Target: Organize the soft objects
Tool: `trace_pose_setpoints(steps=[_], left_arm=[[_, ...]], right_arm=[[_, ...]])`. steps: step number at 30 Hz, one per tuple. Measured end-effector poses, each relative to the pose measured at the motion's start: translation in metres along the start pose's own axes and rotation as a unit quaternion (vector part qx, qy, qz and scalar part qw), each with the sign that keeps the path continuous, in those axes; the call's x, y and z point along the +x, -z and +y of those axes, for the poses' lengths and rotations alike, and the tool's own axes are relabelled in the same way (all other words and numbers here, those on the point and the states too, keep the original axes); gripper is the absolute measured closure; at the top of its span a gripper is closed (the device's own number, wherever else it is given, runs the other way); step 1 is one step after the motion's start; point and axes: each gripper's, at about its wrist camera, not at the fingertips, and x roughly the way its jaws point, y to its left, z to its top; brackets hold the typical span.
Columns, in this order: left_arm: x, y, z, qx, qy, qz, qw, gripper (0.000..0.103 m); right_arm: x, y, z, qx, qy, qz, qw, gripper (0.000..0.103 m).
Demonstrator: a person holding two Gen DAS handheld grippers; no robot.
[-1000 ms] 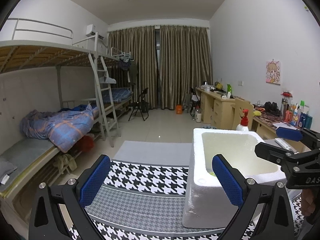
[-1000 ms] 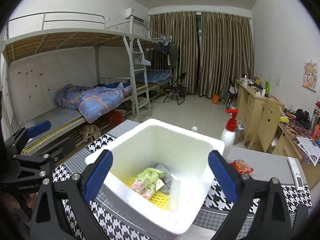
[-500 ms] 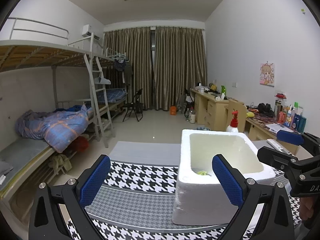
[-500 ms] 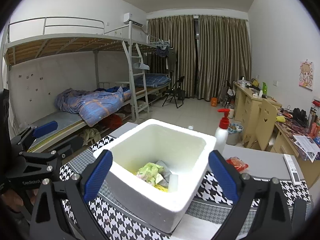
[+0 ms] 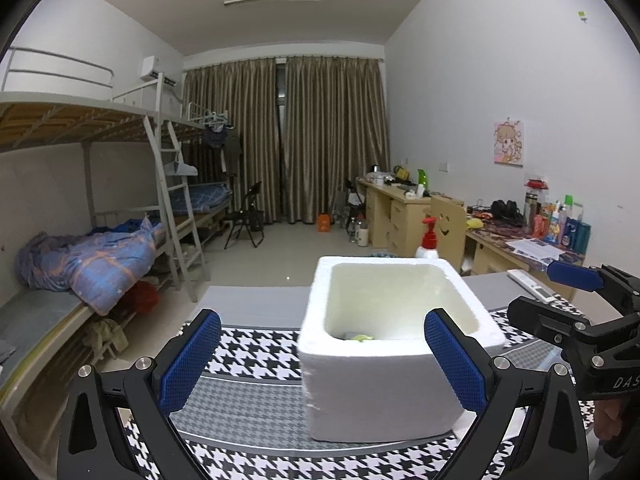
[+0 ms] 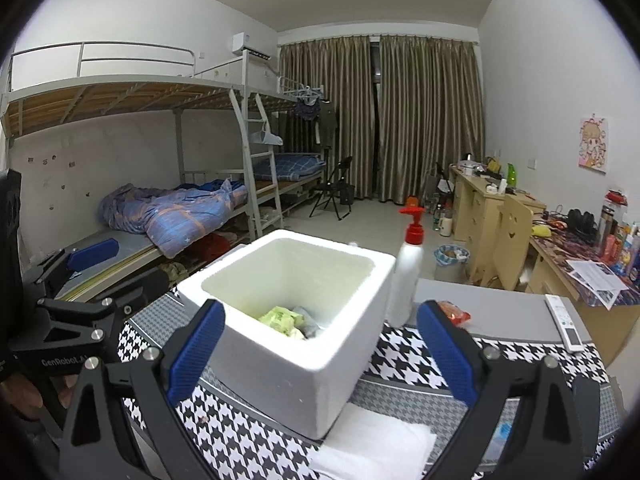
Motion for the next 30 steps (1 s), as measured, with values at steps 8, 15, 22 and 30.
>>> trace_pose_setpoints(steps=[8, 15, 22, 30], left_arm=[[-0.004, 0.003, -0.015, 0.009, 0.021, 0.001, 0.9997, 0.001], [-0.004, 0.006, -0.028, 0.009, 0.044, 0.007, 0.999, 0.001], [-0.003, 0.011, -0.044, 0.018, 0.06, 0.011, 0.998, 0.001], [-0.002, 0.018, -0.059, 0.027, 0.087, 0.018, 0.9957, 0.001]], right_arm=[[-0.013, 0.012, -0.012, 0.014, 0.018, -0.001, 1.0, 0.004], [-0.025, 0.021, -0.023, 0.023, 0.035, -0.003, 0.999, 0.004], [-0.033, 0.031, -0.033, 0.033, 0.051, 0.0, 0.998, 0.004], [-0.042, 0.044, -0.048, 0.046, 0.072, 0.004, 0.996, 0.004]])
